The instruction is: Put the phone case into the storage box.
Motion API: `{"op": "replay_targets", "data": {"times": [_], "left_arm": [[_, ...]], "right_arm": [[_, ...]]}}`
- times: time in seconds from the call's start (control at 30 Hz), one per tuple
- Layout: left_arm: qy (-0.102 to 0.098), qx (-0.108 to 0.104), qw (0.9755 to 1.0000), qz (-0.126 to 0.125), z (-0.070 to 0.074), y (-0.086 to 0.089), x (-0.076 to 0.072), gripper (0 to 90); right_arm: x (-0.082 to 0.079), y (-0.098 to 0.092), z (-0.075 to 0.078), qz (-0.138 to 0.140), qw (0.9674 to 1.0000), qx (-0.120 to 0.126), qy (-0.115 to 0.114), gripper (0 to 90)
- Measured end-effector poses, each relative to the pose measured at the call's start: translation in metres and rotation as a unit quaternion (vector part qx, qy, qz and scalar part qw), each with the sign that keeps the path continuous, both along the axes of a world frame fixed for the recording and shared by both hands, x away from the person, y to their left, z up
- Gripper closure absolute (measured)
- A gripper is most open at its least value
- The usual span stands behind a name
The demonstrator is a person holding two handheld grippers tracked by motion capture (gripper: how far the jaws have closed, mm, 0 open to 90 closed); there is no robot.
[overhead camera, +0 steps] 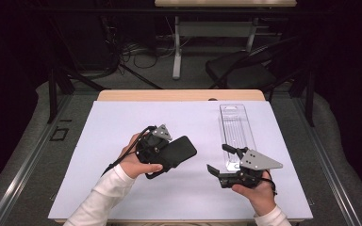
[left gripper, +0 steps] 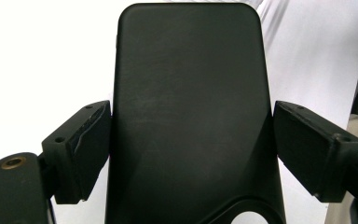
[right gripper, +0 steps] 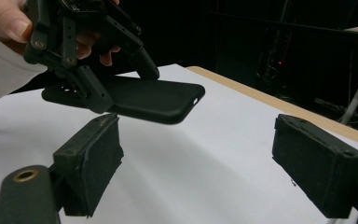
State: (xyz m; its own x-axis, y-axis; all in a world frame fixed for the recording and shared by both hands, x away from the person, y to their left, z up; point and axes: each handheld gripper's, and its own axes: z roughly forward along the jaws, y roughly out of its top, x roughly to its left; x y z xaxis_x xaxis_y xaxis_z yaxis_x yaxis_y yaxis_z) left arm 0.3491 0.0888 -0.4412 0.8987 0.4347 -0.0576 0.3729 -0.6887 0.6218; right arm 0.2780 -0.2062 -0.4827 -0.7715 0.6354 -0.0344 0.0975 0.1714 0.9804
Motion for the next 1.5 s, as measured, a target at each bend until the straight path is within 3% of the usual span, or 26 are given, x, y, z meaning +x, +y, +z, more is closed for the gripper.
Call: {"op": "replay_targets", "data": {"times": [0.4, 0.63, 0.83, 0.97, 1.07, 1.2, 1.5], "left_arm": [[0.000, -0.005, 0.9999, 0.012, 0.002, 0.008, 0.004, 14.6], [0.000, -0.007, 0.9999, 0.016, 0.004, 0.011, 0.005, 14.6], [0.003, -0.010, 0.9998, 0.018, 0.004, 0.013, 0.006, 14.7], [0.006, -0.006, 0.9998, 0.015, 0.003, 0.012, 0.006, 14.7], [0.009, -0.004, 0.9999, 0.014, 0.003, 0.012, 0.005, 14.6], [0.015, -0.002, 0.9998, 0.010, 0.000, 0.010, 0.005, 14.7], [0.020, 0.007, 0.9998, 0.005, -0.005, 0.005, 0.006, 14.6]], "right_arm": [[0.032, 0.023, 0.014, 0.032, 0.9993, -0.009, 0.019, 14.5], [0.044, 0.029, 0.017, 0.019, 0.9997, -0.005, 0.013, 14.3], [0.042, 0.028, 0.020, 0.017, 0.9993, -0.034, -0.003, 14.7], [0.038, 0.029, 0.017, 0.013, 0.9973, -0.070, -0.018, 16.6], [0.036, 0.031, 0.014, 0.014, 0.9945, -0.101, -0.025, 17.5], [0.030, 0.034, 0.012, 0.018, 0.9883, -0.145, -0.045, 19.4], [0.020, 0.041, 0.009, 0.036, 0.9668, -0.230, -0.105, 23.4]]}}
